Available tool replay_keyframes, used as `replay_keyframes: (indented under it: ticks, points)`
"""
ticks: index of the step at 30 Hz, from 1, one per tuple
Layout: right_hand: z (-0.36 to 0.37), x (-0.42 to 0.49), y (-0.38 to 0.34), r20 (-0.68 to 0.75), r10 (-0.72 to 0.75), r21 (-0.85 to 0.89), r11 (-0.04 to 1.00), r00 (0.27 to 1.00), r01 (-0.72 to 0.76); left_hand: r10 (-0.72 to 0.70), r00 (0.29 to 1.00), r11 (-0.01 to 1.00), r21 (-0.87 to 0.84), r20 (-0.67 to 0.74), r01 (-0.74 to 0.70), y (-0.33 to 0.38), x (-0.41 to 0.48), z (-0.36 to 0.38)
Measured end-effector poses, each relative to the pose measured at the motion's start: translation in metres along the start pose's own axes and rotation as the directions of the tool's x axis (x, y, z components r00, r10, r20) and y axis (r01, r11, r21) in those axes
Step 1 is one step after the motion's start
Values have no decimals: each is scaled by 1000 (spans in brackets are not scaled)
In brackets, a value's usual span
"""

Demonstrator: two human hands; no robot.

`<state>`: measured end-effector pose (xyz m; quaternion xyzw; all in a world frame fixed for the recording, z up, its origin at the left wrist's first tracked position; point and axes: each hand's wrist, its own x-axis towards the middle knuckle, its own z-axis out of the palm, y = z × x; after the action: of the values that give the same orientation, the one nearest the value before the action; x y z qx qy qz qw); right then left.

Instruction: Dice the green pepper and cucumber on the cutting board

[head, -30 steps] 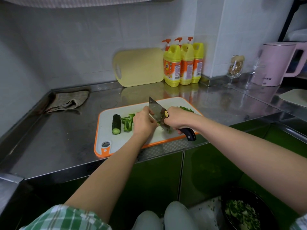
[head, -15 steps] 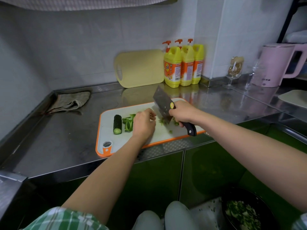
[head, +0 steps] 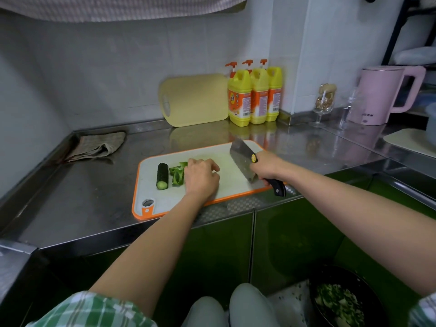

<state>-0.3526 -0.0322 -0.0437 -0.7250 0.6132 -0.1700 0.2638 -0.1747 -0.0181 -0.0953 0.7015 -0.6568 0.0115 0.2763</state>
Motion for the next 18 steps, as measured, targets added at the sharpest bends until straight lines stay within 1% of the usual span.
replay_keyframes:
  ticks: [2, 5, 6, 8, 11, 14, 16, 18]
  points:
    - [4, -3, -6, 30, -40, 57, 998, 999, 38, -8, 1000, 1000, 12, -2, 8, -1, 1, -1]
    - [10, -8, -11, 123, -65, 29, 998, 990, 62, -20, 1000, 1000, 20, -5, 20, -5, 1, -3]
    - [10, -7, -10, 121, -50, 11, 999, 991, 49, -19, 1000, 1000, 19, -8, 20, -6, 0, -4]
    - [7, -2, -4, 67, -4, 5, 1000, 998, 3, -15, 1000, 1000, 22, -11, 15, -9, -1, -6]
    - [1, 2, 1, 31, 42, 101, 994, 999, -44, -6, 1000, 999, 38, -19, 7, -14, -2, -12]
    - [0, 0, -4, 41, -6, 227, 974, 999, -4, -41, 996, 994, 95, -84, 49, -21, -2, -20]
    - [3, -1, -11, 34, -31, 257, 966, 999, 22, -86, 986, 985, 134, -139, 105, -27, -5, -26]
    - [9, -3, -19, 54, -46, 267, 963, 997, 31, -118, 983, 973, 179, -142, 143, -35, -10, -33]
